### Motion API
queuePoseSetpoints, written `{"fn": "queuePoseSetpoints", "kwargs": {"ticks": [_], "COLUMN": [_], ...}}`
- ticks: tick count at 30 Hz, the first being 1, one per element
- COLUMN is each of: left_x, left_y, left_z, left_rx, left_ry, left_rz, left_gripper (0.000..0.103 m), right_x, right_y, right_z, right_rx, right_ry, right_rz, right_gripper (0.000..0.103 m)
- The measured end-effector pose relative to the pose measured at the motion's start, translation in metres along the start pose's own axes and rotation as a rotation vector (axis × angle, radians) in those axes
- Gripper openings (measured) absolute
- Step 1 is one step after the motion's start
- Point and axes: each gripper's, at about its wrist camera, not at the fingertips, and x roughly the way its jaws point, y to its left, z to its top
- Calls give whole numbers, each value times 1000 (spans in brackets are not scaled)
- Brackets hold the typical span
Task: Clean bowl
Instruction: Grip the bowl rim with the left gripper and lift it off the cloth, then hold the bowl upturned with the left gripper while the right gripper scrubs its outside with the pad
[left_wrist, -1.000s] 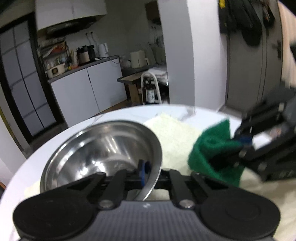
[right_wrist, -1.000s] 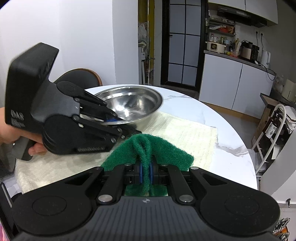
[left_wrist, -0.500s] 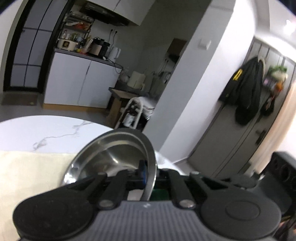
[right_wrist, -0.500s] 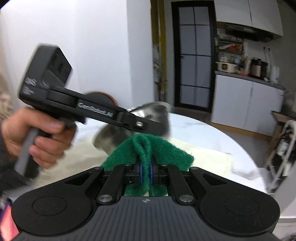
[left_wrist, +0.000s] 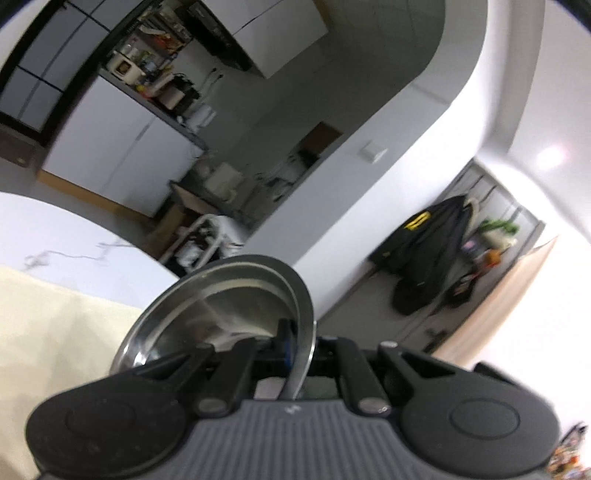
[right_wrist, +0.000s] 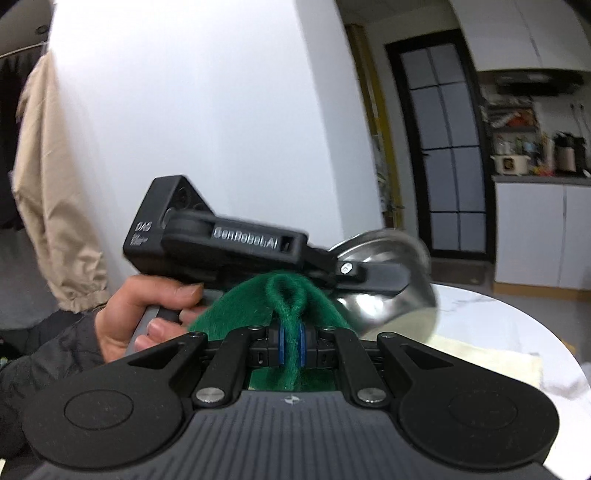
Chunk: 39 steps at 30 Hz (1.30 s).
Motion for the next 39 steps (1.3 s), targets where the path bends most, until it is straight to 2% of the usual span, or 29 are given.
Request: {"fn": "queuePoseSetpoints", "kwargs": {"ticks": [3,8,11,15,18,26,31,39], "left_x": [-4,-11,-15,-19,-22,-29,-30,-40], "left_y": [2,4,7,13,17,35,32,23], "left_z": [-2,-3,-5,-9,-11,-11,-10,-7], "left_rx": [-33,-79,-111,-123,-117,-152,-136,-130], "left_ry": [-11,-37,-49,-62,-59,-47,-31,-43], "left_rz": [-55,-146,-183,-175,-125,-18,-21,-95], "left_gripper": [6,6,6,6,7,6,7,8], "right_x": [10,29,37,44,46,35,45,59], "right_y": [4,1,2,7,16,23,20,30], "right_z": [-2,-12,-13,-12,-6,11,9,-3], "right_rx": [-18,-34,-45,-55,-64,-46,-57,-92], "right_ry": [55,144,159,160,148,39,73,173], "right_rz": [4,-50,-67,-63,-28,14,27,22], "right_gripper": [8,8,8,8,8,8,8,8]}}
